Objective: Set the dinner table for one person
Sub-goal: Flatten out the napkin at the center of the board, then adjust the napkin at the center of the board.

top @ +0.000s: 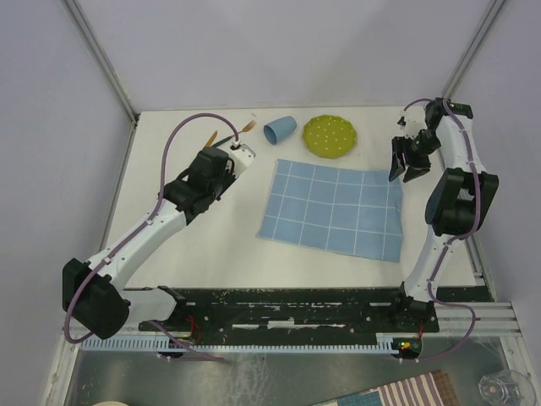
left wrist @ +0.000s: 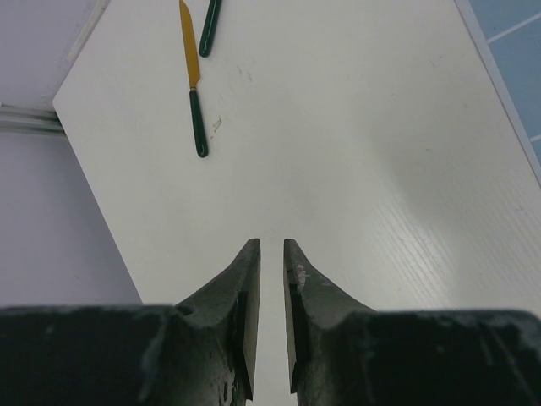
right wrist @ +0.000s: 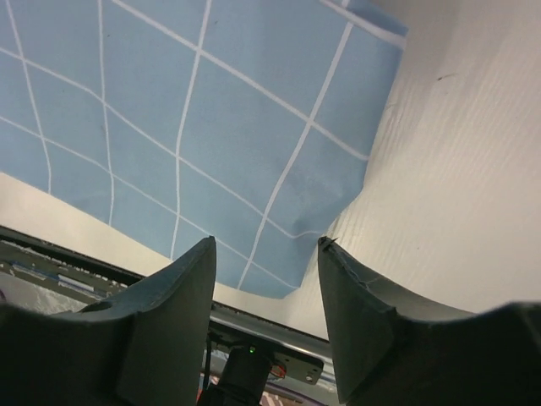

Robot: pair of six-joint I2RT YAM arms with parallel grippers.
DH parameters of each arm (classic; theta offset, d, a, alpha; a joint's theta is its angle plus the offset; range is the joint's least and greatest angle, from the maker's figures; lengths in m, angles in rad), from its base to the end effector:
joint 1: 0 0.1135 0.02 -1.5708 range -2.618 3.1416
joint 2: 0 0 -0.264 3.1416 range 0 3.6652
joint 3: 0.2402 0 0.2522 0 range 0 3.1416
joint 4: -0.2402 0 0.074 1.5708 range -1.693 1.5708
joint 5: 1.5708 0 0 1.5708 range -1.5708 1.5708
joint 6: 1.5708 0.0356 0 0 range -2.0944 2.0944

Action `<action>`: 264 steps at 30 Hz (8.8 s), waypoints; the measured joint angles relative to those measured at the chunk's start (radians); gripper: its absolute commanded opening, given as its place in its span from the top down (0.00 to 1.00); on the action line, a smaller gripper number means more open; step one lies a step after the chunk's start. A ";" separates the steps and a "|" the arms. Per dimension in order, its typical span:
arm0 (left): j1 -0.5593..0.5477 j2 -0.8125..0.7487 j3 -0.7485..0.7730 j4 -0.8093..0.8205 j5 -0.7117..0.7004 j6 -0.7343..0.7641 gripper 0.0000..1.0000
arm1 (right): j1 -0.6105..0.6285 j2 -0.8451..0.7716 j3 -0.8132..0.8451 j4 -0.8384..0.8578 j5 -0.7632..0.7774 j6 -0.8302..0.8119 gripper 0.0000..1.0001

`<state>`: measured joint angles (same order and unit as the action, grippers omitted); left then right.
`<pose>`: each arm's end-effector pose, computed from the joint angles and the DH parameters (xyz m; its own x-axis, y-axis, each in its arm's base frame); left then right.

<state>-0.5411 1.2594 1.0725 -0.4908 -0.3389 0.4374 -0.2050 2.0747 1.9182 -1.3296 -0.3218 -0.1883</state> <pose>0.2416 -0.1314 0.3108 -0.3751 0.6915 -0.6174 0.4666 0.7163 0.5188 0.4017 -0.0720 0.2584 -0.9896 0.0244 -0.1421 -0.0186 0.9557 0.2937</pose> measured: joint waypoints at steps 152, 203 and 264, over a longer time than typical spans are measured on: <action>-0.004 0.499 -0.009 -0.076 0.352 -0.693 0.97 | -0.123 -0.226 -0.081 -0.180 -0.064 -0.150 0.26; 0.002 0.438 0.257 -0.503 0.472 -0.688 0.97 | 0.103 0.265 0.084 -0.040 -0.194 -0.046 0.27; -0.033 0.376 0.232 -0.443 0.465 -0.671 0.97 | 0.166 0.137 0.013 0.241 0.058 0.176 0.98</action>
<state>-0.5743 1.6352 1.3045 -0.9337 0.1257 -0.2340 -0.0391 2.2112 1.9316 -1.0885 -0.2642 -0.0120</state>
